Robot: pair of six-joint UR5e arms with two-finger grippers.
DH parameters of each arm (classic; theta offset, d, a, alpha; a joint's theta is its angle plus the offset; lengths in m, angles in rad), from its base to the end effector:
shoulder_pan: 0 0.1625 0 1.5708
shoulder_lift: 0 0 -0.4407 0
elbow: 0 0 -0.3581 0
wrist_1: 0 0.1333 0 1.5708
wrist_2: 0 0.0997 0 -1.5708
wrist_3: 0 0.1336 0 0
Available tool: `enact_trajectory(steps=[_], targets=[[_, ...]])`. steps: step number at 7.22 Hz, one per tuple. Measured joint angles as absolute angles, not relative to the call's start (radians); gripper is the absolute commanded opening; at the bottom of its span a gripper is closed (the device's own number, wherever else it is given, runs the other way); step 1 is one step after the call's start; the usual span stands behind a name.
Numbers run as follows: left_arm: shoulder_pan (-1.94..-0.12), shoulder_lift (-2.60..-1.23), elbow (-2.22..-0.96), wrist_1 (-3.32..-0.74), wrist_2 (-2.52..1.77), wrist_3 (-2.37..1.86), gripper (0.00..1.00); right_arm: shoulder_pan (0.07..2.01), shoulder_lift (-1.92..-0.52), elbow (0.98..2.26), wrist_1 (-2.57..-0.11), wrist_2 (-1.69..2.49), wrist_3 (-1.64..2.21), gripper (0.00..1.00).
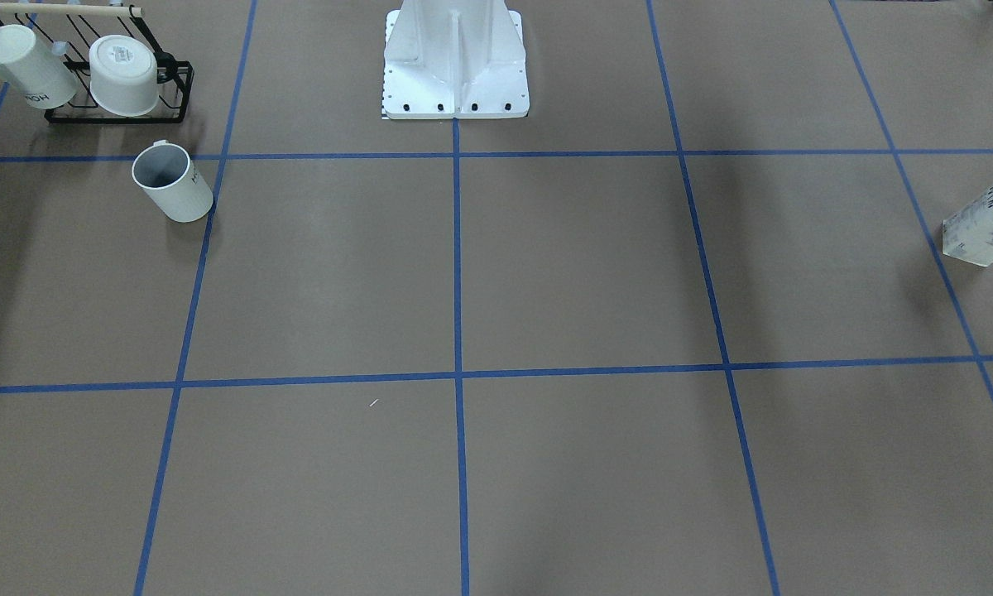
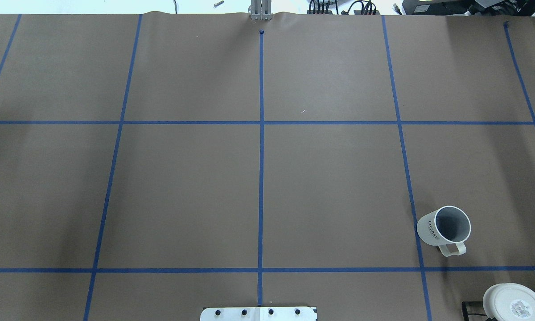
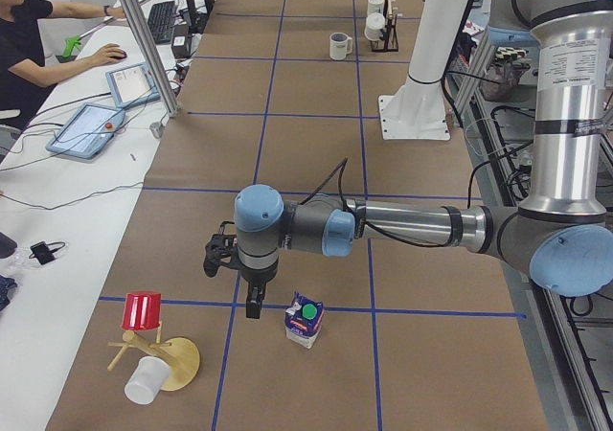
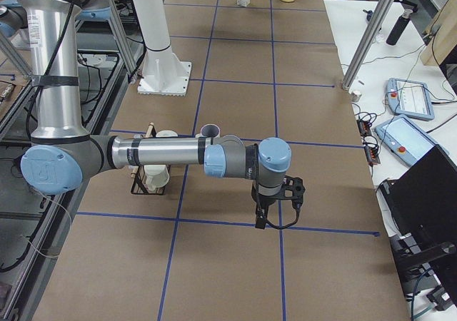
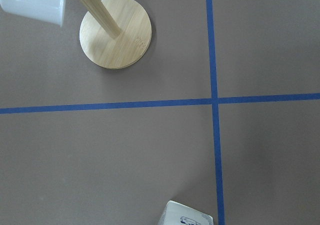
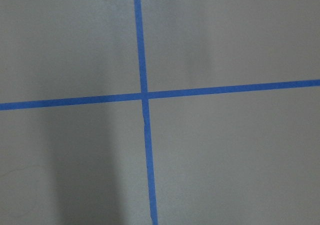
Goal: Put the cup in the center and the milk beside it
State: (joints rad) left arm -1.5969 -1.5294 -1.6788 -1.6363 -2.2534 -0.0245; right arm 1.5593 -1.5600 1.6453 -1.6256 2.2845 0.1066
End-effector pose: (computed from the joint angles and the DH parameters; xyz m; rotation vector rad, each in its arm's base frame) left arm -0.0608 -0.4501 0.6686 0.1275 0.6814 -0.0035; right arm 0.0405 -0.4648 0.6706 -0.0130 -0.7143 0.0801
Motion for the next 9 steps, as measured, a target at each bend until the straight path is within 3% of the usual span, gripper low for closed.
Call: enact_trajectory(steps=[5, 9], targets=[[-1.597, -1.526, -1.703, -1.635, -2.253, -0.025, 0.99, 1.279, -1.525, 1.864, -1.6, 2.297, 0.351, 1.0], [-1.597, -1.524, -1.704, -1.635, -2.253, -0.025, 0.99, 1.058, -1.568, 1.946, -1.393, 2.335, 0.467, 1.0]])
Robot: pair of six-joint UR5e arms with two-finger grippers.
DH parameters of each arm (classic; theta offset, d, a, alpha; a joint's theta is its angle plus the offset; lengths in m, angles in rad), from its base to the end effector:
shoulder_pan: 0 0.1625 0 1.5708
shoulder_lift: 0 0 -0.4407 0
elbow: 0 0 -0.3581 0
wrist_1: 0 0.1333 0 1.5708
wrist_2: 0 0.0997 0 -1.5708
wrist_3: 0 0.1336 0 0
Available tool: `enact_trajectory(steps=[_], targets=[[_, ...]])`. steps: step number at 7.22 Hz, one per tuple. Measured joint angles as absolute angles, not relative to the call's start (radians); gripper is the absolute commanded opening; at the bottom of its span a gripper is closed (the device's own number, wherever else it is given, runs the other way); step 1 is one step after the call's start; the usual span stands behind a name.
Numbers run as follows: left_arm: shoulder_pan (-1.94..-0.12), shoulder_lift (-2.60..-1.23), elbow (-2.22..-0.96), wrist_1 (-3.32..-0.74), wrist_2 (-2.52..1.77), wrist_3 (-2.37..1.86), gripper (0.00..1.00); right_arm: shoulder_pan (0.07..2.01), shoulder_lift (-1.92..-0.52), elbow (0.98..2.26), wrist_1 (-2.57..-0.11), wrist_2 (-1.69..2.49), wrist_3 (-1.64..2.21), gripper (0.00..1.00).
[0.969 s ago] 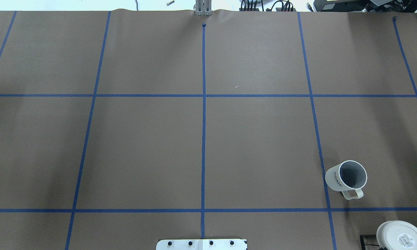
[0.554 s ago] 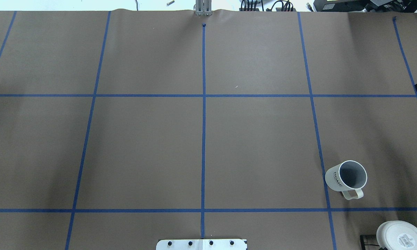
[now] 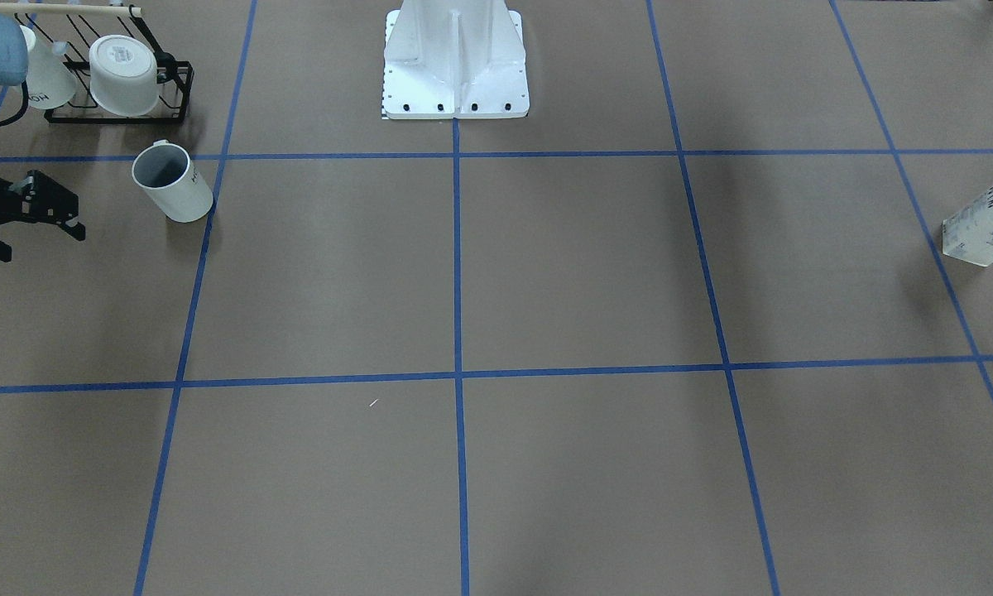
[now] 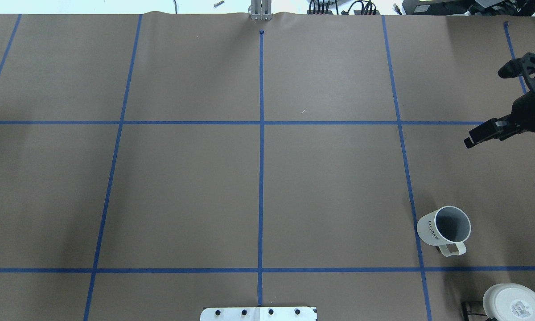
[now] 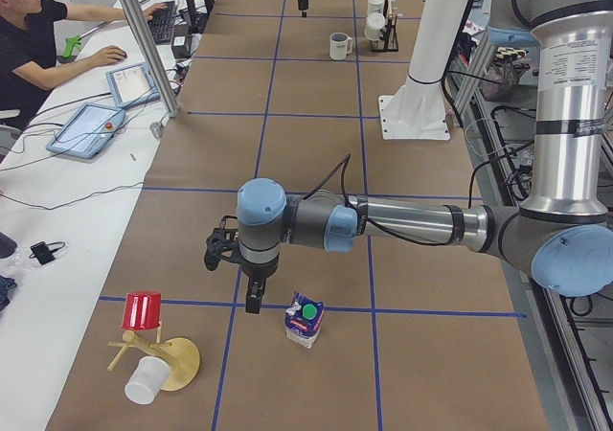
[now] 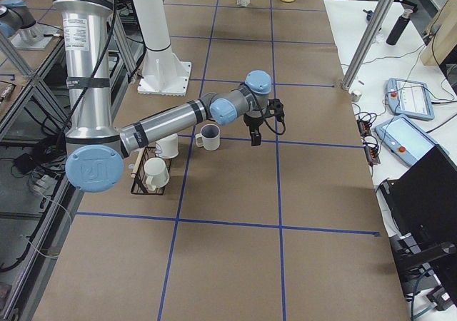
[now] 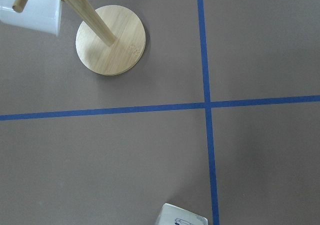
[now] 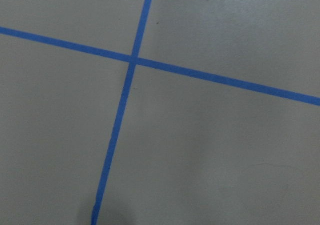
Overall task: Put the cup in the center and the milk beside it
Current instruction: 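Move the right gripper down toward the white mug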
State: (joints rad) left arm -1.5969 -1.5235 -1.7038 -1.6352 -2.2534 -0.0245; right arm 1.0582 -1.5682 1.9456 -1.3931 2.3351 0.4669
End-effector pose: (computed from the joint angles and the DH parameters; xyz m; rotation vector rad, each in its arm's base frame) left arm -0.0608 -0.4486 0.6596 0.1448 0.6811 0.0027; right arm -0.1947 -0.4293 0.5007 0.1156 -0.9057 -0.2545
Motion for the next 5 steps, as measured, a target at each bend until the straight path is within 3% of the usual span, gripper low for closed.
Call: enact_trajectory(steps=[5], targets=[[-1.597, -1.523, -1.704, -1.635, -2.253, -0.025, 0.99, 0.869, -1.645, 1.96, -1.332, 2.365, 0.469, 0.99]])
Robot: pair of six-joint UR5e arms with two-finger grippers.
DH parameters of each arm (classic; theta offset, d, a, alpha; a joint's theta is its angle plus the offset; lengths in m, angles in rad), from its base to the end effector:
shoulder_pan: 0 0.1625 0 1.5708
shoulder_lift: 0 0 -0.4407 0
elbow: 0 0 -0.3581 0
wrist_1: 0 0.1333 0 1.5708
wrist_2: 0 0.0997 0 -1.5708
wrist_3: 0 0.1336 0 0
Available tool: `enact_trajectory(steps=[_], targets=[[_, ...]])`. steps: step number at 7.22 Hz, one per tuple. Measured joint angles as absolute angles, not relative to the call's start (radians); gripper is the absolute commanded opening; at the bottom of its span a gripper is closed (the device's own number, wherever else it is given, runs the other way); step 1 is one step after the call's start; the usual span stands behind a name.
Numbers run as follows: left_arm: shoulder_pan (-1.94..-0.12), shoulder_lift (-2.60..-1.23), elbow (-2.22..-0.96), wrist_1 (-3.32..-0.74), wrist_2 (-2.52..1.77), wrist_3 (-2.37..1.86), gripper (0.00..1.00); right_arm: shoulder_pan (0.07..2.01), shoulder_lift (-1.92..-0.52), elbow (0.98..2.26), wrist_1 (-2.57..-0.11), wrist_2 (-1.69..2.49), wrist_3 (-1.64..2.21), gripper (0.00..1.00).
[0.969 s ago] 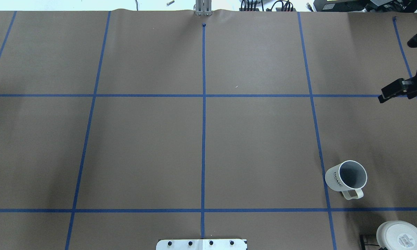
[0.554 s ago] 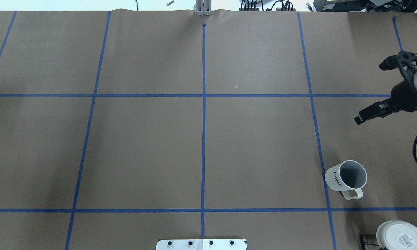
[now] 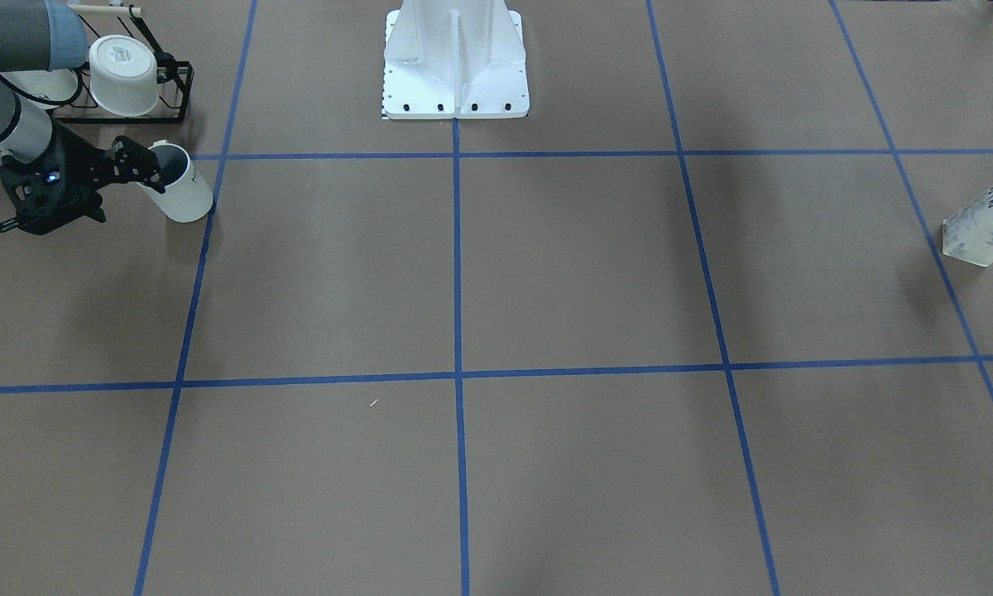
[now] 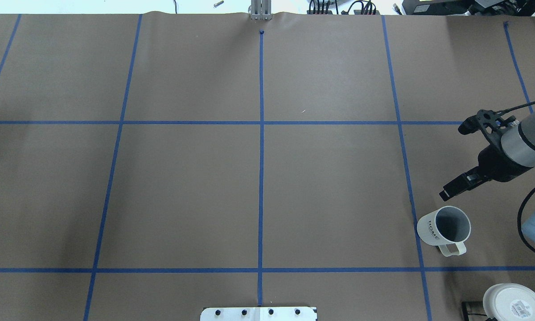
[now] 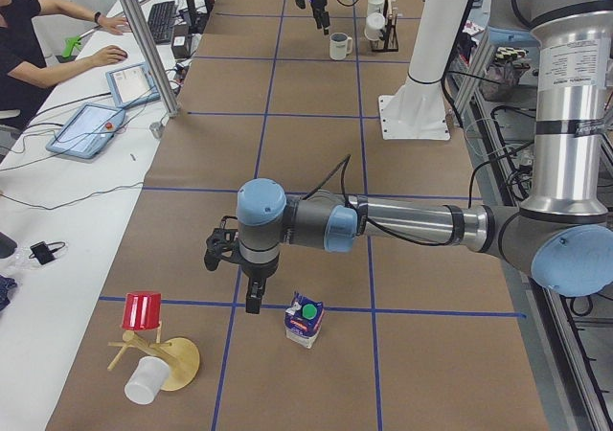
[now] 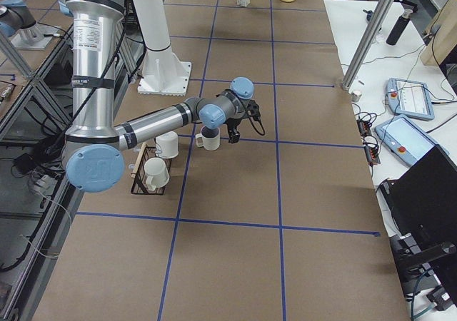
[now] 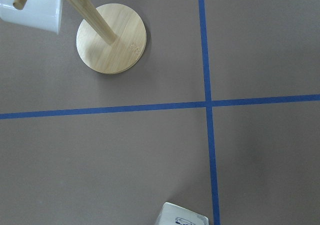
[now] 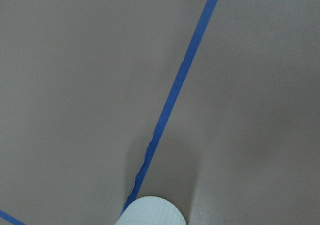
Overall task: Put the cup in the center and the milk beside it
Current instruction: 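Move the right gripper down toward the white mug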
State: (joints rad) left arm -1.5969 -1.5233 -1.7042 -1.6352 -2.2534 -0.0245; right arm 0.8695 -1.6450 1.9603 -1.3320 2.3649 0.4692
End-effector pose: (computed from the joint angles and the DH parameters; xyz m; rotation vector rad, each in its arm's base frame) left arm -0.0608 -0.4485 0.6595 0.1449 0.6811 0.0028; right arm -0.2560 -0.3621 0.5181 0.0100 -0.9403 -0.4347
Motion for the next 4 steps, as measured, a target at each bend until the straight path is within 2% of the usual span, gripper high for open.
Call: enact_trajectory(steps=[1, 2, 4], targets=[[-1.597, -1.523, -1.705, -1.635, -2.253, -0.025, 0.99, 0.853, -1.659, 1.961, -1.332, 2.366, 0.467, 0.99], [-1.597, -1.523, -1.705, -1.635, -2.253, -0.025, 0.99, 0.84, -1.674, 1.962, -1.332, 2.367, 0.464, 0.88], [-1.597, -1.525, -1.706, -1.635, -2.254, -0.025, 0.99, 0.819, -1.689, 1.96, -1.331, 2.367, 0.463, 0.0]])
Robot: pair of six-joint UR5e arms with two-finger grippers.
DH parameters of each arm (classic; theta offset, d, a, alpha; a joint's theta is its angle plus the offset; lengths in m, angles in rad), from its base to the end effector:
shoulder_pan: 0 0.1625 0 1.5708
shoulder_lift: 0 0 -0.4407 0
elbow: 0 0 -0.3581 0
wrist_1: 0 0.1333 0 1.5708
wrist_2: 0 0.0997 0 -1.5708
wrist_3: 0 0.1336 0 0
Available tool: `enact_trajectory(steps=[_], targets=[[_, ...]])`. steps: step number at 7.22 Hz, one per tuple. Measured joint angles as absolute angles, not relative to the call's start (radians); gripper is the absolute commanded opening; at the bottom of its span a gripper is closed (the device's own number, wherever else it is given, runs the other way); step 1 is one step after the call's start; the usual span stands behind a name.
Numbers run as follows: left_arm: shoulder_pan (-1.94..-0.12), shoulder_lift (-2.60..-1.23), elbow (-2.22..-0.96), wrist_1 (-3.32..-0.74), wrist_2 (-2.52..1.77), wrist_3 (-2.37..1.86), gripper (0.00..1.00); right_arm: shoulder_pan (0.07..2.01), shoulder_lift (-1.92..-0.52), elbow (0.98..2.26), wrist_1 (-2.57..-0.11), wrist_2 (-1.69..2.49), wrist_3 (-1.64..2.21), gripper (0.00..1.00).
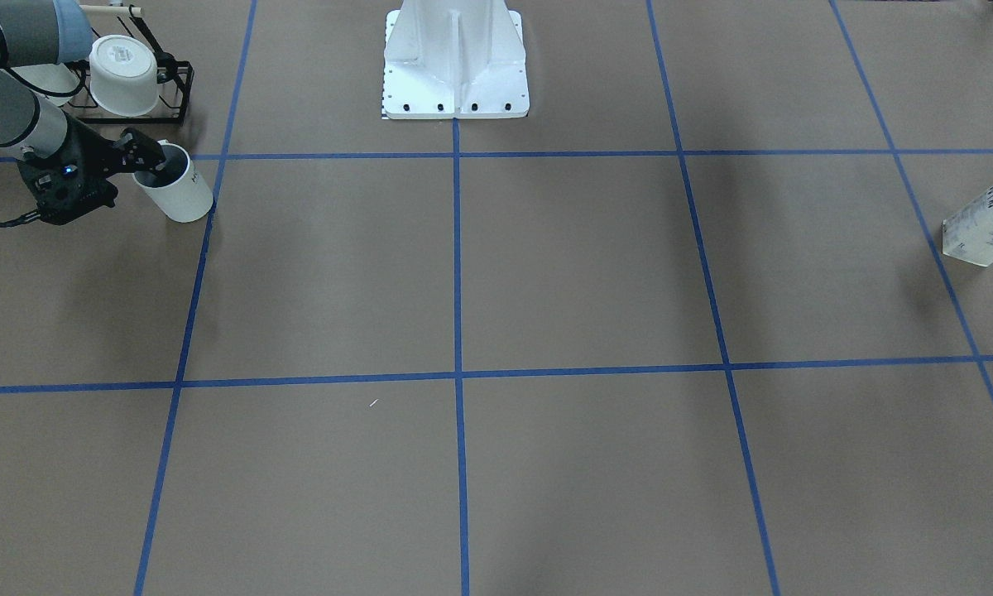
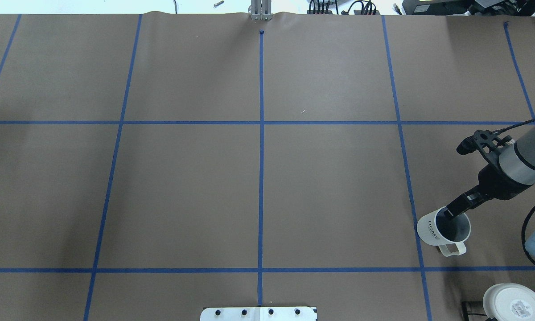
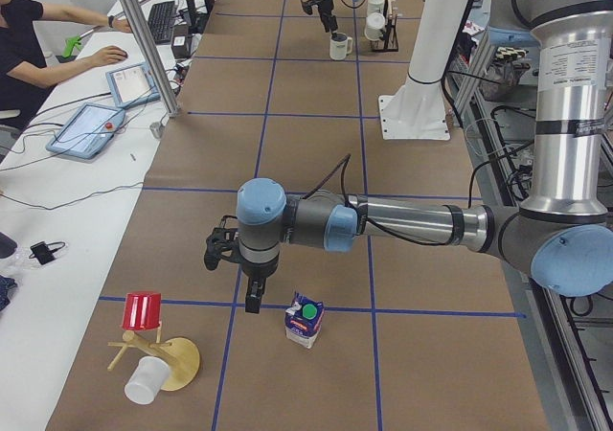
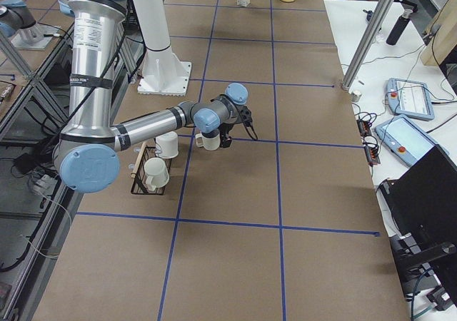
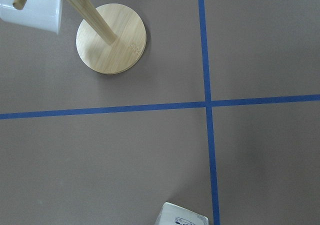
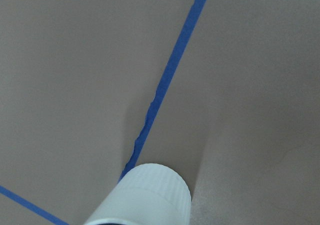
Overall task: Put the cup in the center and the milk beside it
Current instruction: 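Close the right gripper on the white mug's rim, then lift the white mug and carry it to the table center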
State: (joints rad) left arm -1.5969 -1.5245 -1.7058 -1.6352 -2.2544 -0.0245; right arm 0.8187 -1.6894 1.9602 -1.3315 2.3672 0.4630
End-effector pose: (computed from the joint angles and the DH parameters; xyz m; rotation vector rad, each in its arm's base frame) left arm -0.0607 -0.4492 0.6582 0.1476 0.6820 0.0038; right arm -0.2631 -0.3366 0.5372 -0.0487 -0.9224 -0.4714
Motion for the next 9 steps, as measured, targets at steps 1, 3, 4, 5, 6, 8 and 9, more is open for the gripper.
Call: enact_trajectory(steps=[1, 3, 4, 5, 6, 8, 9], targets=[[-1.597, -1.525, -1.707, -1.636, -2.255, -0.025, 0.99, 0.809, -1.691, 1.959, -1.331, 2.366, 0.463, 0.0], [-1.597, -1.525, -1.707, -1.637, -2.255, -0.025, 0.99, 0.799, -1.691, 1.96, -1.331, 2.363, 0.466, 0.0], [-1.597, -1.525, -1.707, -1.636, -2.255, -0.025, 0.99, 0.798, -1.691, 1.963, -1.331, 2.361, 0.469, 0.0], [-1.597, -1.525, -1.708, -1.636, -2.255, -0.025, 0.99, 0.804, -1.691, 1.972, -1.331, 2.36, 0.474, 0.0], [-1.597, -1.525, -1.709, -1.636, -2.255, -0.025, 0.99, 0.831, -1.686, 1.986, -1.331, 2.365, 0.479, 0.0], [-1.597, -1.525, -1.711, -1.637, -2.255, -0.025, 0.99, 0.928, -1.634, 1.992, -1.341, 2.402, 0.488, 0.0], [-1.597, -1.526, -1.712, -1.637, -2.255, -0.025, 0.99, 0.97, -1.563, 1.97, -1.377, 2.414, 0.508, 0.0]])
